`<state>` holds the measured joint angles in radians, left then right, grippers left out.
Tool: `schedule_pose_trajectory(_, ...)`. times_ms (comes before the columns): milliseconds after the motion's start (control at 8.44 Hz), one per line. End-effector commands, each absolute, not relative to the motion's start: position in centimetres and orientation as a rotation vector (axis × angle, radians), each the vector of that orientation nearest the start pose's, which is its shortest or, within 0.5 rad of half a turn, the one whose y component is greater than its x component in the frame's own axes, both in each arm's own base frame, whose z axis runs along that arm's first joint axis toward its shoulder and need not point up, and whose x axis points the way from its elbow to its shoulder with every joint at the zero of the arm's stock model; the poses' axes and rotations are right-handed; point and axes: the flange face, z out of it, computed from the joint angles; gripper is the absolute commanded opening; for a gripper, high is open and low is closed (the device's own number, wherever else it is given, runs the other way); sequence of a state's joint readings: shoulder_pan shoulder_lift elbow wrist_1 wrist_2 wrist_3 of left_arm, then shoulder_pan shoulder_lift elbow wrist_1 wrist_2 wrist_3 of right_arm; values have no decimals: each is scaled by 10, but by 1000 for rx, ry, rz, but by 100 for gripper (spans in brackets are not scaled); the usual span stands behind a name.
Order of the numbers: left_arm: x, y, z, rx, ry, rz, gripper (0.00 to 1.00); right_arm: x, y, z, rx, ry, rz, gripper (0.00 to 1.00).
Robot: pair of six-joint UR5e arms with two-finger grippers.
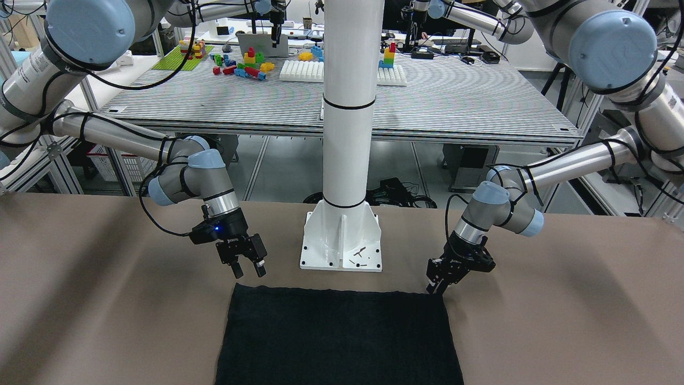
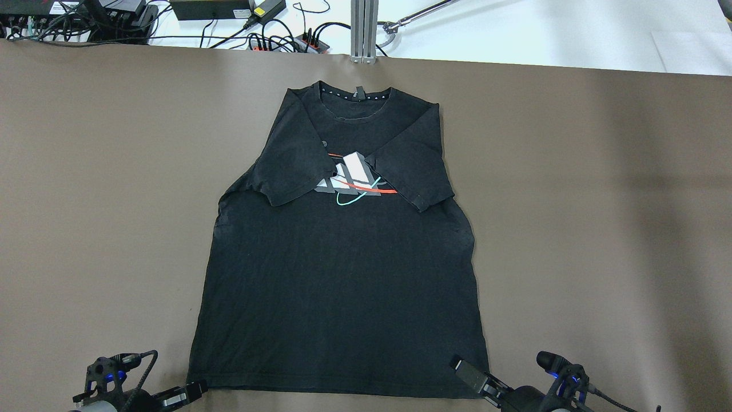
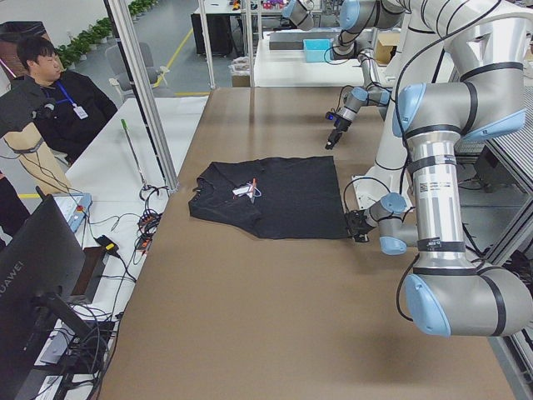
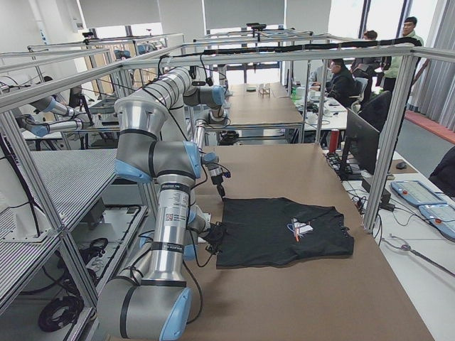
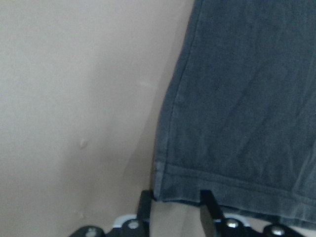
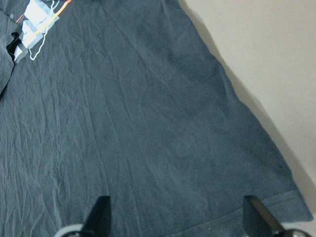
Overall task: Fold clothes
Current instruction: 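Lower both grippers and grasp the two hem corners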
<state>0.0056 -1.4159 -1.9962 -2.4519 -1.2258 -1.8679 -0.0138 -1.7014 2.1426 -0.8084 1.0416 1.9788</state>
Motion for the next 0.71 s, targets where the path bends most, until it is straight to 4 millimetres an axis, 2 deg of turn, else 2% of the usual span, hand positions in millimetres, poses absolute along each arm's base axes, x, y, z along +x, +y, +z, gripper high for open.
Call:
schedule_pose_trajectory(0,439,-165,429,133,1172,-454,45,-422,-178,358,211,-1259,655,94)
schedule_pose_trajectory(237,439,-166,429,134,1173,-455,45,-422,-178,359,213,-1257,656,94)
schedule_pose_trajectory(356,438,-167,429,138,1171,-455,37,-422,-178,359,214,-1256,656,94)
schedule_pose_trajectory(474,438,-169,427,140,1176,-457,17,-422,-178,359,213,-1257,656,94)
schedule_pose_trajectory(593,437,-169,426,140,1179,-458,6,-422,-178,359,213,-1257,656,94)
